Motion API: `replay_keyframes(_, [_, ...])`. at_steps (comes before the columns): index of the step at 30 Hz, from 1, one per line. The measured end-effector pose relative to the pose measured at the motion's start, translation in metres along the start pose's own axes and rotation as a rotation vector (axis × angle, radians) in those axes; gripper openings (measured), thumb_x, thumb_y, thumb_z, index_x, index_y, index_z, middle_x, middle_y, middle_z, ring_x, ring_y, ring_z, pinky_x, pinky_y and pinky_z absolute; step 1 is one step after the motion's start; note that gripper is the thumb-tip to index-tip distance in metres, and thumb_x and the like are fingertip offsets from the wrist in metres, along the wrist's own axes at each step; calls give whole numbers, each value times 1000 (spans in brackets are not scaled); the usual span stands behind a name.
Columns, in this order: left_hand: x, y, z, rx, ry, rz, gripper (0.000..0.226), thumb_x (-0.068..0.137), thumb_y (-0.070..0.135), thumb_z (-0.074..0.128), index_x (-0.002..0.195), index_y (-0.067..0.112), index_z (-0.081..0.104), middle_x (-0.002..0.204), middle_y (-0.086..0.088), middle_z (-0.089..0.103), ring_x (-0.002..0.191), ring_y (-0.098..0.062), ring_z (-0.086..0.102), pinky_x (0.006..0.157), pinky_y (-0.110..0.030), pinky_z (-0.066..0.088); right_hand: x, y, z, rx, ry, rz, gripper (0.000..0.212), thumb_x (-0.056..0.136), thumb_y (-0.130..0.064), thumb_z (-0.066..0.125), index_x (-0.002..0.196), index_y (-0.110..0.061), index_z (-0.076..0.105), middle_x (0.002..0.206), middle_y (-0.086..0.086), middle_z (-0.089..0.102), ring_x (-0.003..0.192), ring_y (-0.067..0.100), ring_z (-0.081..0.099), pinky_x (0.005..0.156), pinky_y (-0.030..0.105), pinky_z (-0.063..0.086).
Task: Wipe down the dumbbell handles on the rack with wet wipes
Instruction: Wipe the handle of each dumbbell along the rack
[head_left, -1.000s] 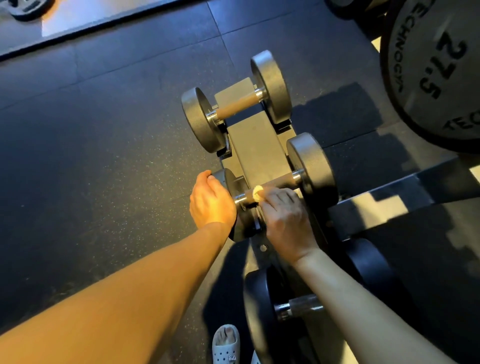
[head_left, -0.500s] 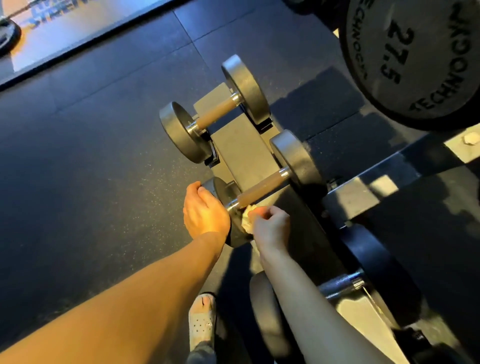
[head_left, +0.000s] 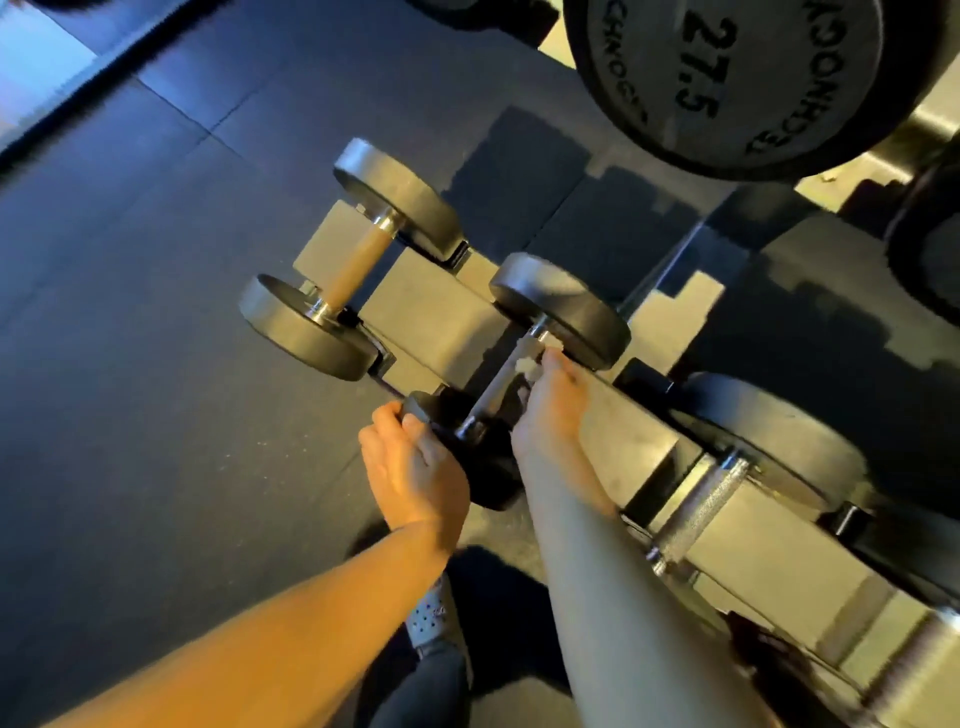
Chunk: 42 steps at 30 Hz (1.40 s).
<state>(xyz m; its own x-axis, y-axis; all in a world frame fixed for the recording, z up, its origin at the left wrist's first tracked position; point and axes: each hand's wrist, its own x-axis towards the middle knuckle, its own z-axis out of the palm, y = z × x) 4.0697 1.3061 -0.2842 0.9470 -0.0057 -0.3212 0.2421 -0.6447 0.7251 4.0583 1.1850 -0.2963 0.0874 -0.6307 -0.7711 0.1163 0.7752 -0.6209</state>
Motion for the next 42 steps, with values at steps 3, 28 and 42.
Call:
replay_keyframes(3, [8,-14,-20,162,-169,260,41,106,43,22,112,15,52,107,-4,49,99,-21,45,82,-36,35,-7,-2,5,-57,37,-156,16,100,-13,60,94,-16,74,87,-4,72,87,11,68,78,25,53])
replay_keyframes(28, [78,81,11,204,-712,525,18,99,20,62,88,35,62,82,11,63,78,-1,62,65,-14,44,-63,-83,-13,-1000,-357,-308,27,103,-16,52,90,-14,76,84,4,75,80,17,72,76,40,62])
replay_keyframes(42, [69,78,54,40,-709,308,20,94,8,66,102,25,68,87,11,75,84,-1,72,79,-29,62,12,-101,57,-1187,32,-930,26,101,-24,51,78,-18,62,67,-1,62,61,16,60,62,40,56])
